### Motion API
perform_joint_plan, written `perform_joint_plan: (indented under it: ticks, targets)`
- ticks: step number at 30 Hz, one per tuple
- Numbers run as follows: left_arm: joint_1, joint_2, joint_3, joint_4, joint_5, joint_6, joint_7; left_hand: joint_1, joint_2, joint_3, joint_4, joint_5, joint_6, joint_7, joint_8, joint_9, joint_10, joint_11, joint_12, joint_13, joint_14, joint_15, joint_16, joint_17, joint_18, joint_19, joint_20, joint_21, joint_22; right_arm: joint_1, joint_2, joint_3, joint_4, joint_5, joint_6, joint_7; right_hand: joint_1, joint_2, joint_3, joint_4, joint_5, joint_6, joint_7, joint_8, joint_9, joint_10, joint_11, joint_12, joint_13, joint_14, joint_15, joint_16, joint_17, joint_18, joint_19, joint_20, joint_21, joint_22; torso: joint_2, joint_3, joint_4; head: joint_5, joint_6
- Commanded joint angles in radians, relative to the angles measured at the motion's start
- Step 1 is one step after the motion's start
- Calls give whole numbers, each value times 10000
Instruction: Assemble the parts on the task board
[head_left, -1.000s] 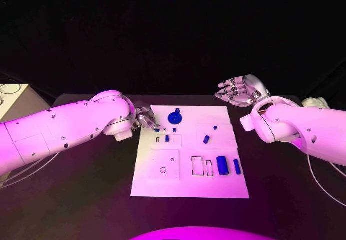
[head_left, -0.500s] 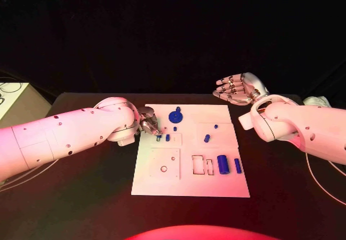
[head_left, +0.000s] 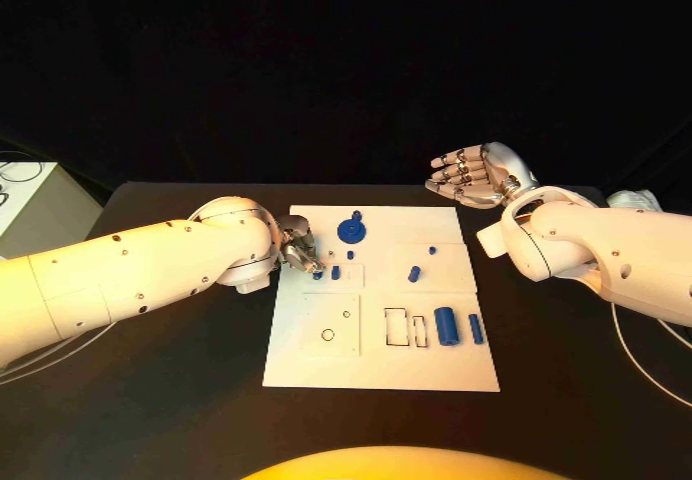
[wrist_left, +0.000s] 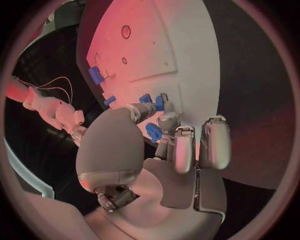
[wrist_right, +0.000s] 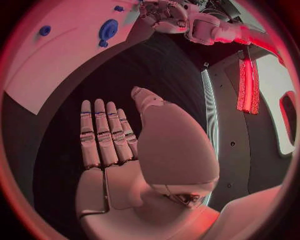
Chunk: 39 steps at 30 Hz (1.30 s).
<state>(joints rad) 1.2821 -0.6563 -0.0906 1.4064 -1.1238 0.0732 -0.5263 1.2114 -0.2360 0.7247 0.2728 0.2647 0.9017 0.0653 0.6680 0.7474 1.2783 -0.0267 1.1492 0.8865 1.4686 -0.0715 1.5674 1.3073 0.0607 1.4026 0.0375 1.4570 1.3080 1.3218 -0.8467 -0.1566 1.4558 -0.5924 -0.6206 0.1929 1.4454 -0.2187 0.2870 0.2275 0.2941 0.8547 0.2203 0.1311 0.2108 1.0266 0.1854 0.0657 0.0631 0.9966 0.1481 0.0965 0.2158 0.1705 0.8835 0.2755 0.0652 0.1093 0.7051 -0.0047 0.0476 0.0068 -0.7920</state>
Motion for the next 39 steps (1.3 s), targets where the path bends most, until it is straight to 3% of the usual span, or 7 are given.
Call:
perform_joint_plan:
  ticks: [1, 16, 25, 39]
  targets:
    - [-11, -2, 3, 34, -278, -13, -17, -54, 7, 1864, -1784, 65, 248, -206, 62, 1645, 83, -9, 22, -11, 1022, -79, 34, 2634, -34, 40, -23, 17, 215, 2, 1, 2, 22, -146, 163, 30, -44, 86, -88, 10, 84, -27, 168, -57, -11, -64, 21, -32, -1, 17, 68, -44, -17, 147, -59, -30, -6, -22, -3, -2, 0, 21, -4]
    - [-22, -58, 1, 44, -416, 154, -40, -72, 3, 1883, -1808, 85, 257, -210, 63, 1648, 93, -14, 23, -8, 1022, -83, 34, 2634, -32, 37, -27, 13, 208, 1, -11, 1, 24, -305, 119, -61, -79, 66, -190, 23, 137, 55, 176, -44, -12, 27, 18, -12, 7, 88, 76, -60, -58, 148, -16, -31, 11, -84, -10, -25, 28, 55, -55]
    - [-24, -39, -1, 46, -413, 241, -45, -88, -3, 1896, -1823, 101, 263, -212, 62, 1650, 100, -16, 25, -2, 1022, -86, 34, 2634, -34, 44, -30, 18, 218, 0, -9, 1, 34, -336, 144, -70, -67, 56, -218, 12, 139, 88, 173, -39, -12, 66, 12, -8, 8, 114, 70, -65, -72, 149, 5, -35, 17, -104, -3, -5, -9, 78, -53]
    - [-51, -20, -6, 69, -382, 474, -54, -104, -9, 1905, -1836, 113, 267, -214, 61, 1652, 101, -18, 20, -10, 1022, -88, 34, 2634, -37, 52, -32, 23, 228, -2, -56, 1, 141, -342, 176, -92, -67, 55, -231, 12, 139, 102, 174, -36, -12, 83, 10, -6, 9, 123, 68, -68, -78, 149, 12, -37, 17, -113, 2, 4, -6, 92, -81]
